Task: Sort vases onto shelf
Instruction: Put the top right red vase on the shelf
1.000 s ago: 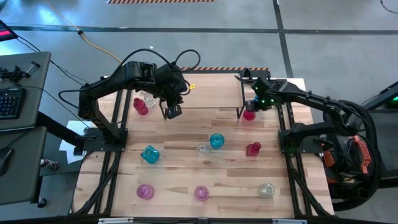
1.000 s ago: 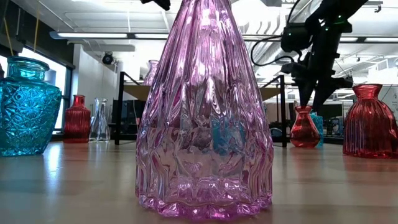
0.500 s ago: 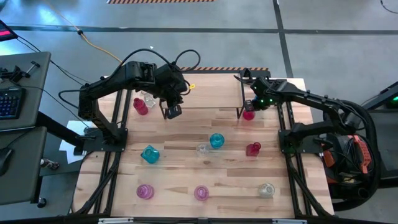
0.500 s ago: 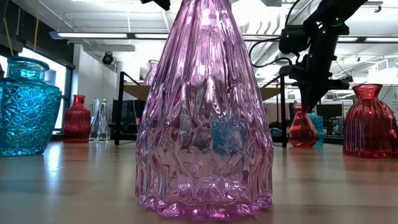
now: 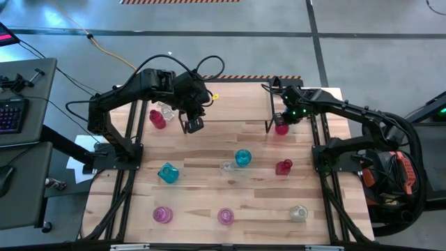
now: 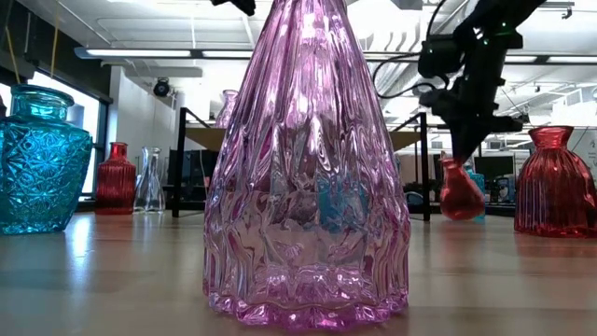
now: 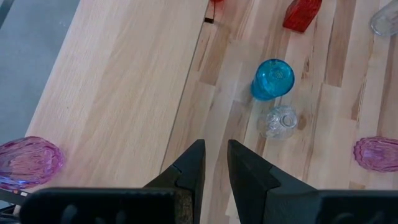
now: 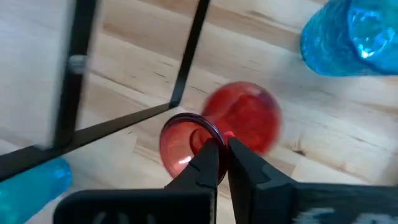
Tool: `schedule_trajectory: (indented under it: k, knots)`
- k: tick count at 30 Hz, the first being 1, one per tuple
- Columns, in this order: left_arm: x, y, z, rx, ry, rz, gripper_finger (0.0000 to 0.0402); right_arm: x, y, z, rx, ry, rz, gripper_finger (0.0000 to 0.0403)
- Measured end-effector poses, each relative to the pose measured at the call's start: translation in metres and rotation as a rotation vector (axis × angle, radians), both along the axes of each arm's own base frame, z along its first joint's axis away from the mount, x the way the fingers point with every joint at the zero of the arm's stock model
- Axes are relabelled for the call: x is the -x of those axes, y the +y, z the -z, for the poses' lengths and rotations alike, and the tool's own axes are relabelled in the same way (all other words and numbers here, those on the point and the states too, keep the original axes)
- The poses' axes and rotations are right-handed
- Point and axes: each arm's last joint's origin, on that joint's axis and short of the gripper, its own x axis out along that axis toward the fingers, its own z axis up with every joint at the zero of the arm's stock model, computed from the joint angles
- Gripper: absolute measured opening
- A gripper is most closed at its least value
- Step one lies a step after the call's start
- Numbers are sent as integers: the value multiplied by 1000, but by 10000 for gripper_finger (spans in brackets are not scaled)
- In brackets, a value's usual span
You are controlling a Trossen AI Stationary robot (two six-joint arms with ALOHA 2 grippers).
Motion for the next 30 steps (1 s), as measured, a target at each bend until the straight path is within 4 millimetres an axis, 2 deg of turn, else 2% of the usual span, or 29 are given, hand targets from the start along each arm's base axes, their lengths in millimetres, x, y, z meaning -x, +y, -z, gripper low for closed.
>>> schedule_trajectory:
  k: [10,17,30]
  knots:
    - [0,0,0,0,0,0,58,-1,-1,-57,38,-9,-80,0]
    - [0,0,0,0,0,0,58,7,5,-100,61,12,-115,0]
    - [0,0,0,0,-1,0,58,16,3,-182,255,-225,-135,0]
